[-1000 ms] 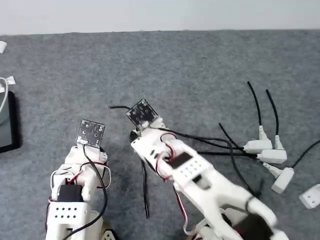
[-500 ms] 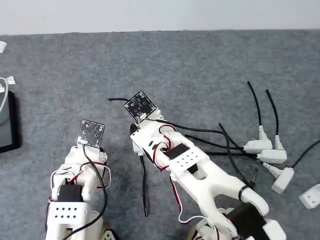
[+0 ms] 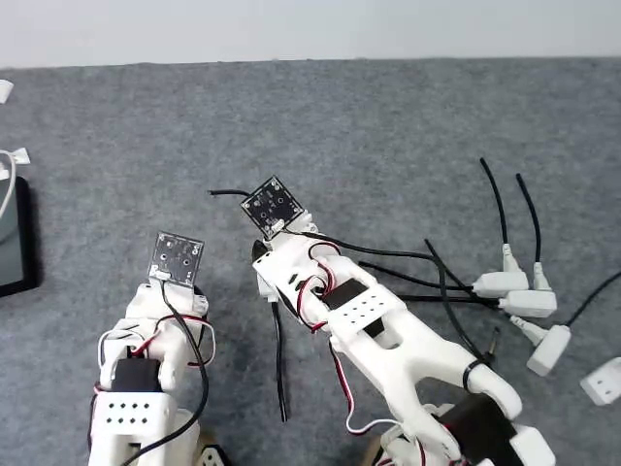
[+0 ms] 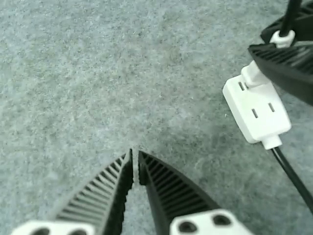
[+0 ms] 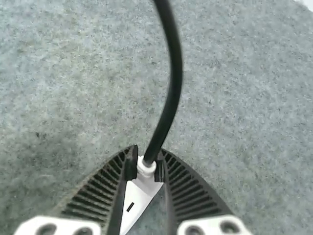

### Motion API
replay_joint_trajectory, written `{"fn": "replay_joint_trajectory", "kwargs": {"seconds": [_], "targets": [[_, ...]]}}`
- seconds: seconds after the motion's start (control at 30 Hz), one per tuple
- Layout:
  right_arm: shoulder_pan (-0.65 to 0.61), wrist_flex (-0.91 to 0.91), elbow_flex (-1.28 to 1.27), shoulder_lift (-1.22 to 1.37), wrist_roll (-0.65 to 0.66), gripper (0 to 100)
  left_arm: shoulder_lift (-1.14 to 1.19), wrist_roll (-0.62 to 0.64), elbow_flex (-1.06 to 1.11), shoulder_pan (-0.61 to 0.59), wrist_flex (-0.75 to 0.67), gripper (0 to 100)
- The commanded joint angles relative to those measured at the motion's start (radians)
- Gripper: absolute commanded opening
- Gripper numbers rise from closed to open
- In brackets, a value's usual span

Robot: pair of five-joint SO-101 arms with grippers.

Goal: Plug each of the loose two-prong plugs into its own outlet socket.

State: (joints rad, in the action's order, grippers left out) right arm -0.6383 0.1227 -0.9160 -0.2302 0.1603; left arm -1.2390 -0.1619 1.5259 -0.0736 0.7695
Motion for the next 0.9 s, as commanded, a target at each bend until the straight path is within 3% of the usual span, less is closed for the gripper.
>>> {"fn": "replay_joint_trajectory", "kwargs": {"seconds": [0.0,0.23,0.87], "targets": [[-0.010,-0.021,0.083,0.007,-0.011,0.8,-0.008,0.005,-0.025,-0.005,-0.029,2],[-0.005,-0.013,0.164,0.120,-0.008,0.8,-0.008,0.005,-0.024,-0.005,-0.028,2],[-0.007,0.122,0.089,0.007,-0.012,0.8,-0.008,-0.018,-0.015,-0.003,-0.031,2]]}}
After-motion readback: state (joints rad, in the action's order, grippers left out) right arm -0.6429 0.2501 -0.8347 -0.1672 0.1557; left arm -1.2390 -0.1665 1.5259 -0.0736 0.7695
